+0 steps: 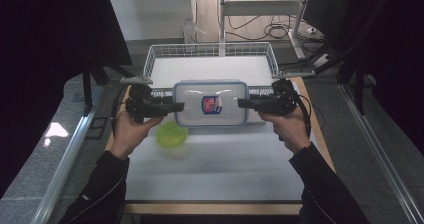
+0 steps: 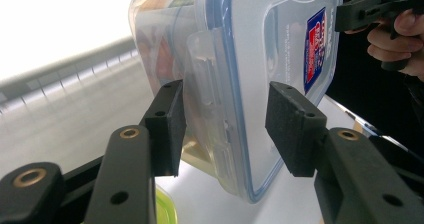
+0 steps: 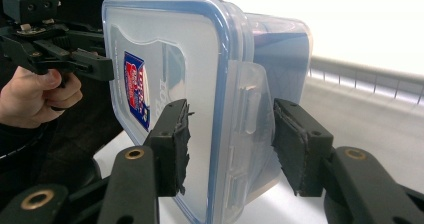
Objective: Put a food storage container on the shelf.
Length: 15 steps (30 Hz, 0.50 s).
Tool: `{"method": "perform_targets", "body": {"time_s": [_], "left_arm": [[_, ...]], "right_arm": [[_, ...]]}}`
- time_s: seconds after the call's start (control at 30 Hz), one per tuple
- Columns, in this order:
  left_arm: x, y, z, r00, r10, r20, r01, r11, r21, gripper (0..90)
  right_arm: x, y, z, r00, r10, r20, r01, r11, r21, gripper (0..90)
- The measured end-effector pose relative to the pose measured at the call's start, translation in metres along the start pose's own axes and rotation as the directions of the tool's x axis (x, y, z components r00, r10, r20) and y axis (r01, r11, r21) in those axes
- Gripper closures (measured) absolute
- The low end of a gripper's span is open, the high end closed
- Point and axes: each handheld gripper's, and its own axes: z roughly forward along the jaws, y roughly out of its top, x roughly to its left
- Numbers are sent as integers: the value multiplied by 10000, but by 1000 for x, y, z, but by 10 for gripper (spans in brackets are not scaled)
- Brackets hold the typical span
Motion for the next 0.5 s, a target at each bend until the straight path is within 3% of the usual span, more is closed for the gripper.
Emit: {"method": "perform_targets", "body": {"time_s": [0.5], "left_arm": [[25, 61, -3, 10000, -14, -45, 12, 9994, -335, 516]], "right_arm": [[-12, 65, 5, 9999, 77, 136, -71, 9991, -410, 499]]}}
